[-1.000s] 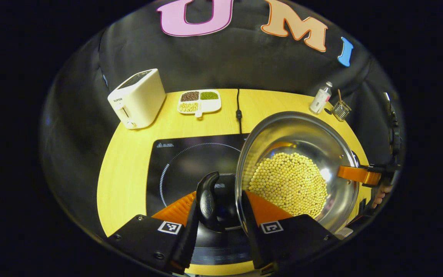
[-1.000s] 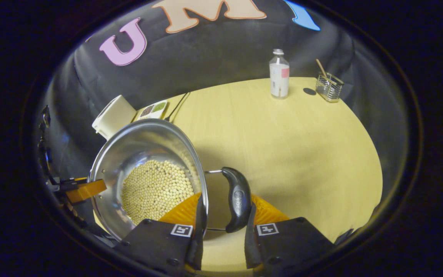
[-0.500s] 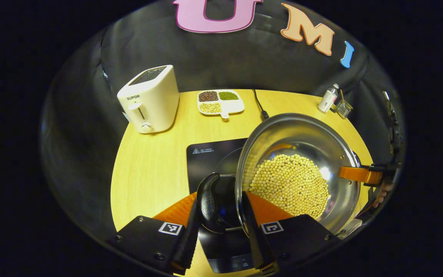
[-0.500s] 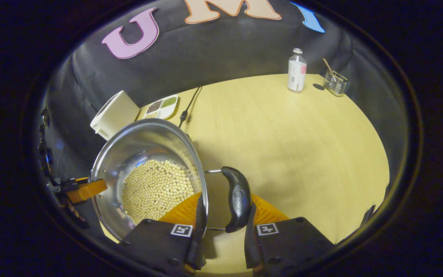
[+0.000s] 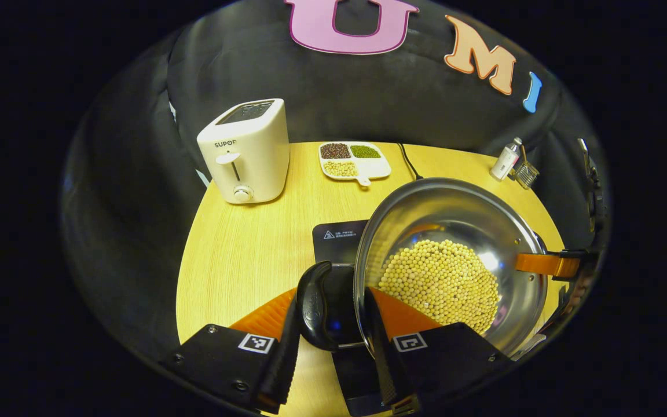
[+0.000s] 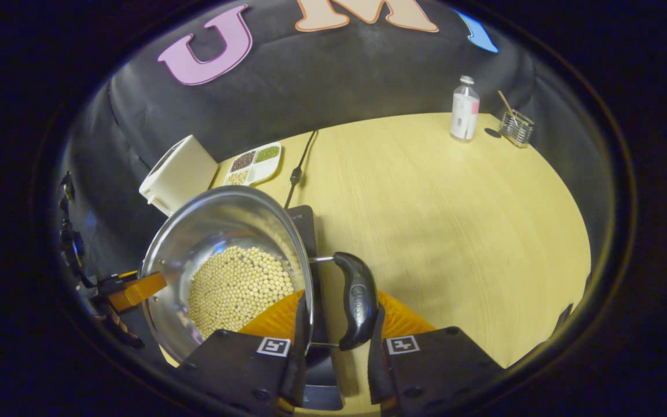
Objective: First push the handle of the pot to place it horizontally, then grasp the pot with both hands and set it on the induction cooktop.
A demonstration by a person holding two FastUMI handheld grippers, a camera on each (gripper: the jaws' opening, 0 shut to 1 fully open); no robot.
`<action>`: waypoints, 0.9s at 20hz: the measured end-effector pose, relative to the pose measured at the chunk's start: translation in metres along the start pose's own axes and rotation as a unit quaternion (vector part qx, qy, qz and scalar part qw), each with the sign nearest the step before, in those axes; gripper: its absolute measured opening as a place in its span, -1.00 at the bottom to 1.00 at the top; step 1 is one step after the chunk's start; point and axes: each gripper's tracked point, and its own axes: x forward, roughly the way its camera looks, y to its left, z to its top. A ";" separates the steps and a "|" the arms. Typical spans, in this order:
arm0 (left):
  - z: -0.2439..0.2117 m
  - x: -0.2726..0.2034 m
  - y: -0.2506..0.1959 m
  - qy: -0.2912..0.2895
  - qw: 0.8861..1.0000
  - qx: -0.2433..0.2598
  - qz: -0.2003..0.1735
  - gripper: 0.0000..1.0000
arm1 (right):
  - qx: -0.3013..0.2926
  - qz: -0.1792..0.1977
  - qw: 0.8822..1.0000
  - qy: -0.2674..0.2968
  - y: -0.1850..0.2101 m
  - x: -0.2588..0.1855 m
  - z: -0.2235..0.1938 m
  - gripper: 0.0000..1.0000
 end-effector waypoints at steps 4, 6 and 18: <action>-0.005 0.000 0.007 0.009 1.000 -0.002 0.026 0.31 | 0.002 0.007 1.000 0.006 0.002 0.001 -0.001 -0.20; -0.006 -0.003 0.012 0.006 0.998 -0.011 0.054 0.46 | 0.021 0.014 1.000 -0.002 -0.002 -0.001 0.004 0.02; 0.015 -0.068 -0.007 -0.057 0.988 -0.018 0.142 0.98 | 0.003 0.091 0.995 -0.051 -0.026 -0.040 0.031 0.89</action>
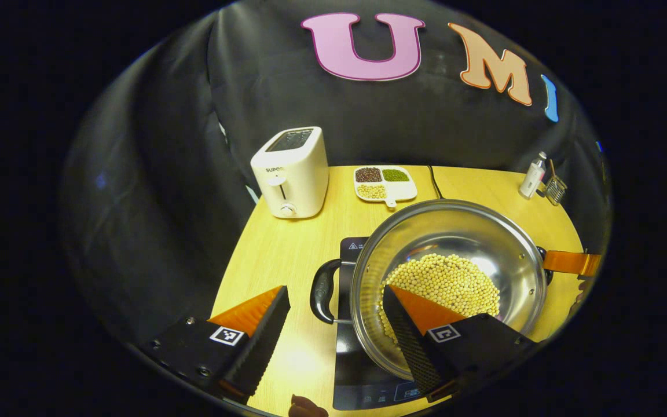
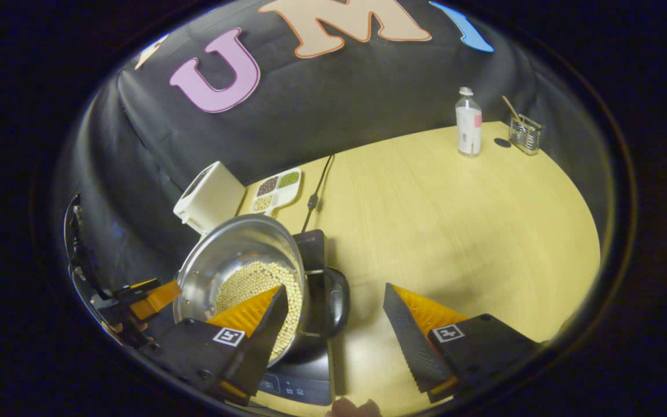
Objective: First push the handle of the pot to place it horizontally, then grasp the pot with both hands and set it on the induction cooktop.
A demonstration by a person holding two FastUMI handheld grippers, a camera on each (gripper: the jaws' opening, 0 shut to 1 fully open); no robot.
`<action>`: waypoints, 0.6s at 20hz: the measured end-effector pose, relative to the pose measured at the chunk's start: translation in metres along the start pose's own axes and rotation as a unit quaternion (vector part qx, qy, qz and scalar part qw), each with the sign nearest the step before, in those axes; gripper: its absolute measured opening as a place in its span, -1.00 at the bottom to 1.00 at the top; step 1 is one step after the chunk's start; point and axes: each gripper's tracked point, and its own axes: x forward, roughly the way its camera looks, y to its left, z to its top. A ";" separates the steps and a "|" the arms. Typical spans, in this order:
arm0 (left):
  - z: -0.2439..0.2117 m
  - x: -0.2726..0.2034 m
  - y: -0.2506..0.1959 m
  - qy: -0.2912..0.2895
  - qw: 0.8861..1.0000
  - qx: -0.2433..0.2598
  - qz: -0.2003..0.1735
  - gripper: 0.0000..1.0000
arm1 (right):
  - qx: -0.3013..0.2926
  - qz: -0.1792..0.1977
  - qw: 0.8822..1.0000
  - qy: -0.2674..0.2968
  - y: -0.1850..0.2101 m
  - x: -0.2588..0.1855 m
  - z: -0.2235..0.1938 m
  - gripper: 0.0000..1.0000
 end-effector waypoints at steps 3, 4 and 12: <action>0.010 -0.029 -0.020 -0.028 0.999 -0.009 0.016 0.97 | -0.014 0.007 1.000 -0.026 -0.031 -0.019 0.020 1.00; 0.010 -0.038 -0.032 -0.033 0.999 -0.012 0.018 0.97 | -0.023 0.006 0.999 -0.031 -0.045 -0.025 0.022 0.89; -0.001 -0.092 -0.153 -0.071 0.997 -0.014 -0.001 0.98 | -0.053 0.005 0.997 -0.057 -0.133 -0.075 0.031 0.89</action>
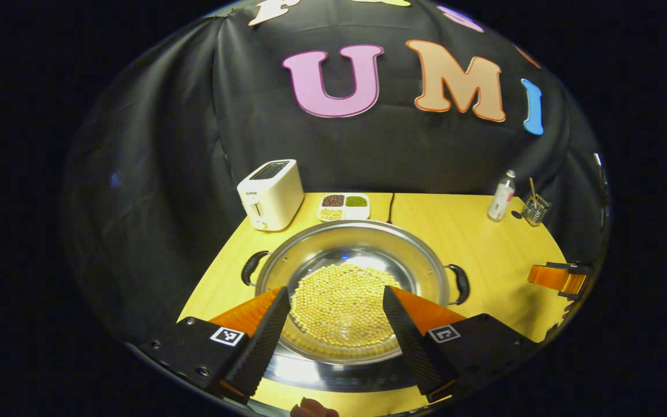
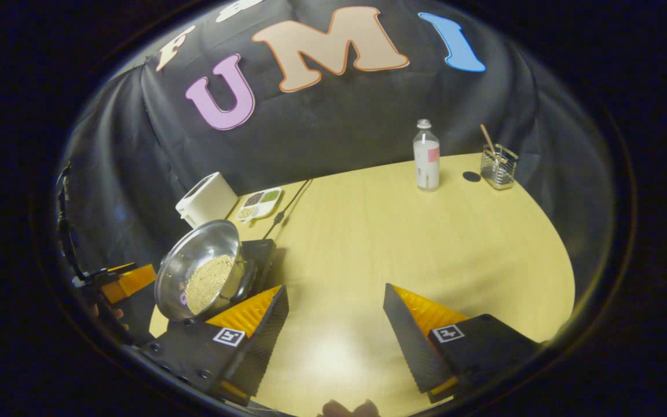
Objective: First push the handle of the pot to place it horizontally, then grasp the pot with both hands and set it on the induction cooktop.
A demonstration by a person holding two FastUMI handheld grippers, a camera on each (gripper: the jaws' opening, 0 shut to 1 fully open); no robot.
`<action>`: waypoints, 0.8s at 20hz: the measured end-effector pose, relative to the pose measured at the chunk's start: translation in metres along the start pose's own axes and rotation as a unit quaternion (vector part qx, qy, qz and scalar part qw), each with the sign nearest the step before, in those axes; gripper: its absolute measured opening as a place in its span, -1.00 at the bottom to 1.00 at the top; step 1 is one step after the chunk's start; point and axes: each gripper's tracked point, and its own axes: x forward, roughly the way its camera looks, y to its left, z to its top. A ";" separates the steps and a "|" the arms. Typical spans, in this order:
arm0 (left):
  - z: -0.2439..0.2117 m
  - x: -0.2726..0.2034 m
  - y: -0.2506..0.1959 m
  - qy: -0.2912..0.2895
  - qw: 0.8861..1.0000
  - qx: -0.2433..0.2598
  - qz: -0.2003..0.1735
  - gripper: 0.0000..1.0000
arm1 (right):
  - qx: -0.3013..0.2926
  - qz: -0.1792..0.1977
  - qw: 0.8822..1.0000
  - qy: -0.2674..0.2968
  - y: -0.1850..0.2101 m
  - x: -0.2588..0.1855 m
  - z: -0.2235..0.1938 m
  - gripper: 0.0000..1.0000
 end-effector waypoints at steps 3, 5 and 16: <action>0.026 -0.018 -0.029 -0.044 0.999 0.018 -0.022 0.97 | -0.004 -0.004 0.999 -0.053 -0.011 -0.028 0.032 0.87; 0.046 -0.029 -0.045 -0.064 0.997 0.013 -0.043 0.97 | -0.005 -0.008 0.997 -0.079 -0.011 -0.050 0.049 0.87; 0.088 -0.135 -0.043 -0.161 0.982 -0.061 -0.080 0.92 | -0.063 -0.017 0.979 -0.195 0.030 -0.200 0.109 0.87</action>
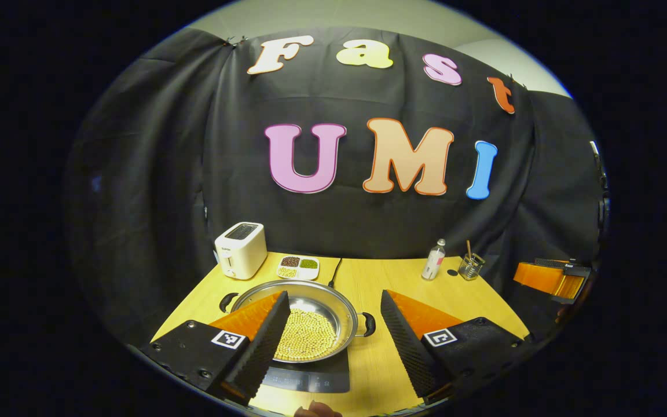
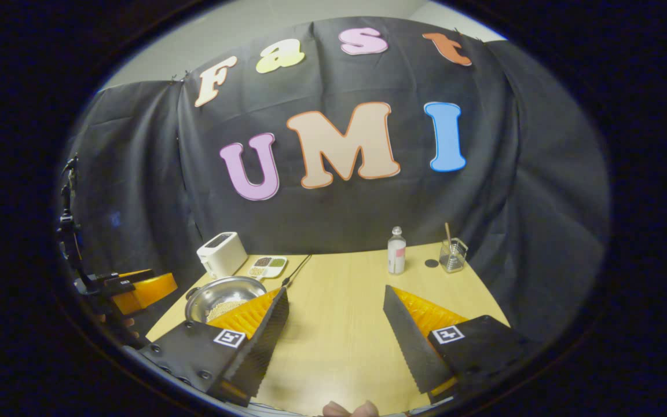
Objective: First push the handle of the pot to place it horizontally, then grasp the pot with both hands and set it on the induction cooktop.
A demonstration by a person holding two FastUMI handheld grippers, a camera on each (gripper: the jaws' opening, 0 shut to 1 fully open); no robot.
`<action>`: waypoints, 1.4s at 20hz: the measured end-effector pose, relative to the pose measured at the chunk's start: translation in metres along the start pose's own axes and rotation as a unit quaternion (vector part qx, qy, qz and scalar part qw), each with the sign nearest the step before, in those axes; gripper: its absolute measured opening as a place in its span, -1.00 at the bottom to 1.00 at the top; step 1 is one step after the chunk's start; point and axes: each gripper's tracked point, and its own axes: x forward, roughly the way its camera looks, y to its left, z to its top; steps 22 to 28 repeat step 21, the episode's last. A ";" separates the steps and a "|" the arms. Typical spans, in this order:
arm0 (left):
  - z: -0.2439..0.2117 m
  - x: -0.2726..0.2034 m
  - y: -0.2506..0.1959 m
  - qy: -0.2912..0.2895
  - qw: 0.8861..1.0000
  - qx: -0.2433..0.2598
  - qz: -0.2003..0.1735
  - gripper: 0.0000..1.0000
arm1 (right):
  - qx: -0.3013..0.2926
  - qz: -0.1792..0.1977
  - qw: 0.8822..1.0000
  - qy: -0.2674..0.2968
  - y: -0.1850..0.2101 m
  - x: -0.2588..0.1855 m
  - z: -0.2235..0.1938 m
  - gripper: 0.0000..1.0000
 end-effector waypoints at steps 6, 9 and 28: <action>0.068 -0.035 -0.014 -0.062 0.998 -0.007 0.000 0.87 | -0.002 0.033 0.997 -0.069 0.018 -0.039 0.065 0.87; 0.106 -0.048 -0.036 -0.092 0.996 -0.005 -0.005 0.86 | -0.018 0.023 0.995 -0.100 -0.003 -0.058 0.105 0.87; 0.158 -0.104 -0.154 -0.186 0.978 0.059 -0.080 0.87 | -0.001 0.003 0.990 -0.142 -0.072 -0.112 0.133 0.87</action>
